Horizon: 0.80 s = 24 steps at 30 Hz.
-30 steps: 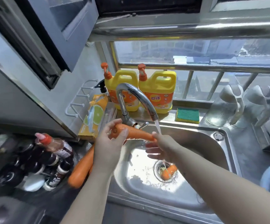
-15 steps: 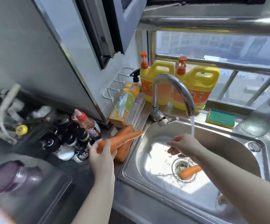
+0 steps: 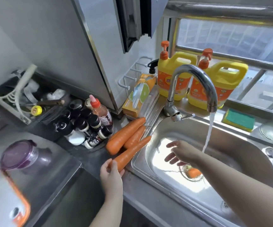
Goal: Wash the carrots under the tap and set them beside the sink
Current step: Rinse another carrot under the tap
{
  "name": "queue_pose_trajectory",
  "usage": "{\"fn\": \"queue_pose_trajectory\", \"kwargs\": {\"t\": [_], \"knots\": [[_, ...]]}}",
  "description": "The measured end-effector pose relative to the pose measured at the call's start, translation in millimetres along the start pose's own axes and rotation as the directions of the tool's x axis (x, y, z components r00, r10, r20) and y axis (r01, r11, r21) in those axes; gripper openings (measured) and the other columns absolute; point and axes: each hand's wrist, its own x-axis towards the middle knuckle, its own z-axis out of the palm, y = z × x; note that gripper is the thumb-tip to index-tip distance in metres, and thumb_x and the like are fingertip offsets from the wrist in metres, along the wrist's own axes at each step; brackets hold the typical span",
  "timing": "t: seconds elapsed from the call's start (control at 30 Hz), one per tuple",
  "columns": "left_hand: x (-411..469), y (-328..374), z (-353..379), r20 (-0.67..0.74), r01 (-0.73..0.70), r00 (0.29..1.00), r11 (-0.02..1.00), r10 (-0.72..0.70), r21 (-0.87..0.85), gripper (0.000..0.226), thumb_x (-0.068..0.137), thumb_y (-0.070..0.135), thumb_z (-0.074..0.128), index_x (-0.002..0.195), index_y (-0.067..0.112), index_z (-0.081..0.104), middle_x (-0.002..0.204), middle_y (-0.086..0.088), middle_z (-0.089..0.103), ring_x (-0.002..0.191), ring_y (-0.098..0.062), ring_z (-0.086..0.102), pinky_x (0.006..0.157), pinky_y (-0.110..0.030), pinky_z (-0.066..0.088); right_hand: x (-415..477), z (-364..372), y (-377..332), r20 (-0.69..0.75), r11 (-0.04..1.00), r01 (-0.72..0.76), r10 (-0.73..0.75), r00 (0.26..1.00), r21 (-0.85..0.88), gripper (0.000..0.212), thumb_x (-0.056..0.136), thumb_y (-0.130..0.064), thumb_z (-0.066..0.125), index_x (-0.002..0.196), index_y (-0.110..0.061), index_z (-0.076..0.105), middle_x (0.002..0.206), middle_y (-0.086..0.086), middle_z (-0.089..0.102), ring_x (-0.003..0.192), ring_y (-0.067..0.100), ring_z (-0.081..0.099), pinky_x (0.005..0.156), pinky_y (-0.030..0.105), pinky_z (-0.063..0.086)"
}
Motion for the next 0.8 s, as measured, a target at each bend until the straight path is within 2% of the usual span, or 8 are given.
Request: {"fn": "queue_pose_trajectory", "kwargs": {"t": [0.17, 0.3, 0.43, 0.57, 0.63, 0.7, 0.8], "knots": [[7, -6, -9, 0.001, 0.041, 0.999, 0.997, -0.041, 0.068, 0.026, 0.104, 0.021, 0.054, 0.129, 0.013, 0.056, 0.127, -0.007, 0.056, 0.086, -0.016, 0.066, 0.086, -0.035, 0.055, 12, 26, -8, 0.091, 0.999, 0.051, -0.051, 0.995, 0.002, 0.040, 0.099, -0.012, 0.051, 0.137, -0.021, 0.054, 0.115, 0.005, 0.070, 0.101, 0.023, 0.072, 0.087, 0.040, 0.057], [13, -9, -9, 0.027, -0.055, 0.998, 0.963, 0.049, 0.263, 0.028, 0.103, 0.028, 0.054, 0.130, 0.021, 0.055, 0.119, 0.004, 0.054, 0.098, -0.023, 0.068, 0.090, -0.037, 0.057, 20, 45, -18, 0.151, 0.995, 0.101, -0.103, 0.983, 0.020, 0.045, 0.096, -0.010, 0.057, 0.139, -0.019, 0.052, 0.122, 0.012, 0.066, 0.096, 0.020, 0.066, 0.081, 0.037, 0.054], [21, -7, -11, 0.050, -0.124, 0.992, 0.906, 0.113, 0.404, 0.031, 0.102, 0.035, 0.054, 0.131, 0.025, 0.055, 0.124, 0.003, 0.060, 0.109, -0.026, 0.066, 0.098, -0.048, 0.055, 23, 48, -20, 0.088, 0.992, 0.126, -0.125, 0.988, -0.007, 0.042, 0.092, -0.004, 0.059, 0.134, -0.009, 0.058, 0.120, 0.018, 0.067, 0.090, 0.018, 0.062, 0.077, 0.034, 0.050], [37, -10, -17, -0.020, -0.102, 0.992, 0.887, 0.124, 0.450, 0.025, 0.102, 0.026, 0.056, 0.127, 0.025, 0.059, 0.130, -0.003, 0.062, 0.112, -0.026, 0.064, 0.098, -0.048, 0.054, 24, 46, -17, 0.031, 0.979, 0.201, -0.200, 0.979, -0.029, 0.043, 0.091, -0.005, 0.061, 0.133, -0.015, 0.061, 0.122, 0.004, 0.068, 0.107, 0.016, 0.063, 0.094, 0.032, 0.051], [35, -8, -17, 0.002, -0.144, 0.986, 0.842, 0.167, 0.520, 0.026, 0.102, 0.022, 0.055, 0.127, 0.022, 0.060, 0.132, -0.004, 0.058, 0.114, -0.024, 0.061, 0.100, -0.042, 0.051, 25, 47, -18, 0.035, 0.975, 0.218, -0.217, 0.976, -0.039, 0.043, 0.090, -0.005, 0.062, 0.131, -0.017, 0.063, 0.122, 0.002, 0.069, 0.109, 0.017, 0.063, 0.099, 0.035, 0.051], [29, -6, -14, 0.056, -0.220, 0.971, 0.771, 0.234, 0.598, 0.028, 0.102, 0.019, 0.056, 0.129, 0.020, 0.061, 0.135, -0.002, 0.052, 0.116, -0.025, 0.058, 0.093, -0.034, 0.046, 27, 50, -17, 0.023, 0.973, 0.227, -0.226, 0.974, -0.030, 0.042, 0.088, -0.004, 0.063, 0.129, -0.017, 0.065, 0.120, 0.001, 0.070, 0.109, 0.017, 0.065, 0.102, 0.037, 0.051], [10, -5, -9, 0.148, -0.316, 0.940, 0.617, 0.308, 0.720, 0.026, 0.098, 0.019, 0.060, 0.123, 0.026, 0.063, 0.136, 0.006, 0.050, 0.109, -0.016, 0.052, 0.085, -0.030, 0.042, 29, 54, -16, 0.024, 0.969, 0.247, -0.247, 0.969, -0.017, 0.042, 0.088, -0.003, 0.063, 0.128, -0.014, 0.066, 0.119, 0.001, 0.071, 0.111, 0.017, 0.065, 0.104, 0.038, 0.050]]}}
